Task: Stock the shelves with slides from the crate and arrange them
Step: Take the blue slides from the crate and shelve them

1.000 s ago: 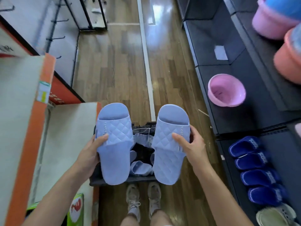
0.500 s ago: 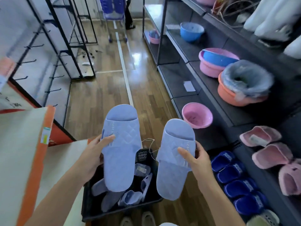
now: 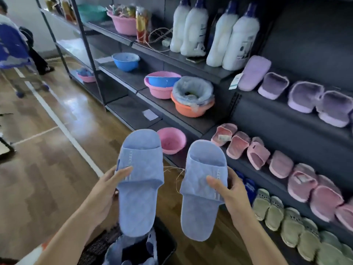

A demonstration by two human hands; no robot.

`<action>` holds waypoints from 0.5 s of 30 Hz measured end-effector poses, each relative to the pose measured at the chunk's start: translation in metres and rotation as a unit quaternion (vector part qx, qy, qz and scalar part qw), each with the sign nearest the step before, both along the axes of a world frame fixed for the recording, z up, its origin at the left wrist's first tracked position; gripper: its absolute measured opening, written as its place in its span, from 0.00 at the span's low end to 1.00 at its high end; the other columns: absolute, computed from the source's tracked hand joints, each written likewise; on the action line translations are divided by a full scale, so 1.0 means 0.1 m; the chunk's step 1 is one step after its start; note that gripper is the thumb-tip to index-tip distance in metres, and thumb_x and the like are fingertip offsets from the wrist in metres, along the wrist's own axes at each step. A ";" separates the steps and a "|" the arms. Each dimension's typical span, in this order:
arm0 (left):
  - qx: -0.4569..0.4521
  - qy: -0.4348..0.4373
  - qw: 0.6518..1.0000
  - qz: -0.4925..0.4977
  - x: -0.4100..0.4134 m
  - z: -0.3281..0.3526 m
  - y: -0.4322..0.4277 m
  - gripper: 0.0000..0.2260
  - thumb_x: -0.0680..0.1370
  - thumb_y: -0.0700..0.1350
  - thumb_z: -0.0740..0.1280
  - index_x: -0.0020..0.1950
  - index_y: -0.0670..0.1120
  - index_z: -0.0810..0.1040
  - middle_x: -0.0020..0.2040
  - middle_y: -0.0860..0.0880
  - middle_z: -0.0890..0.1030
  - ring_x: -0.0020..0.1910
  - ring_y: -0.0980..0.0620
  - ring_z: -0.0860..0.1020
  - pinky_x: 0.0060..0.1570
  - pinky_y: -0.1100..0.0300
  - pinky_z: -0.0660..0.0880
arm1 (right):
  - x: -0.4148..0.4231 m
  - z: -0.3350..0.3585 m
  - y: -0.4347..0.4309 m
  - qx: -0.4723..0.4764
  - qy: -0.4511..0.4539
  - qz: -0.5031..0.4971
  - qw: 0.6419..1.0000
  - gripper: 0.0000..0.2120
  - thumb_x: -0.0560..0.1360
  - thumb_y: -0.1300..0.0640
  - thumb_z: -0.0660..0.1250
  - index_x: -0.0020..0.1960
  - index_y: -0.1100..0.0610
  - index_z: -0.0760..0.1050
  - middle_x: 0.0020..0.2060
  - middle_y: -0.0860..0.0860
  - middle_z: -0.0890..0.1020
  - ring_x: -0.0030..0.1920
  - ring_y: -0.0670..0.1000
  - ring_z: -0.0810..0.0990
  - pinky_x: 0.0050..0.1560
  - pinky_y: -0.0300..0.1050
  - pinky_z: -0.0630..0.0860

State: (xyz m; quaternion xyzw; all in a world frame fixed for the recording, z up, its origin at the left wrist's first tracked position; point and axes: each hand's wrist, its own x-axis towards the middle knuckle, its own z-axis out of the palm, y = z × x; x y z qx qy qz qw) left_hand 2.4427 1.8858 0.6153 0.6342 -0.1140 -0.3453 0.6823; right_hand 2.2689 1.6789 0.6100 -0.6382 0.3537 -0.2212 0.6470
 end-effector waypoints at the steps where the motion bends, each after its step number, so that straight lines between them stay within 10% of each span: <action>1: 0.002 0.000 1.000 -0.025 0.00 0.00 -0.06 0.37 0.45 0.67 0.77 0.52 0.54 0.82 0.51 0.48 0.84 0.47 0.47 0.82 0.48 0.51 0.75 | -0.11 0.01 0.05 0.003 -0.003 -0.030 1.000 0.30 0.57 0.43 0.78 0.56 0.45 0.71 0.47 0.44 0.81 0.46 0.45 0.81 0.33 0.34 0.77; 4: -0.001 -0.009 0.995 -0.102 -0.09 0.00 -0.18 0.37 0.43 0.68 0.76 0.50 0.55 0.82 0.47 0.51 0.84 0.42 0.52 0.83 0.37 0.60 0.76 | -0.45 0.00 0.23 0.008 -0.011 -0.115 0.993 0.29 0.61 0.42 0.77 0.58 0.49 0.72 0.48 0.46 0.81 0.47 0.48 0.81 0.33 0.35 0.77; 15: -0.002 -0.011 0.933 -0.360 -0.87 0.02 -0.75 0.22 0.64 0.56 0.75 0.56 0.54 0.76 0.51 0.51 0.83 0.51 0.51 0.80 0.52 0.51 0.74 | -1.74 -0.02 0.97 -0.007 -0.002 -0.377 0.926 0.18 0.69 0.55 0.73 0.57 0.50 0.72 0.49 0.45 0.80 0.48 0.47 0.80 0.37 0.38 0.78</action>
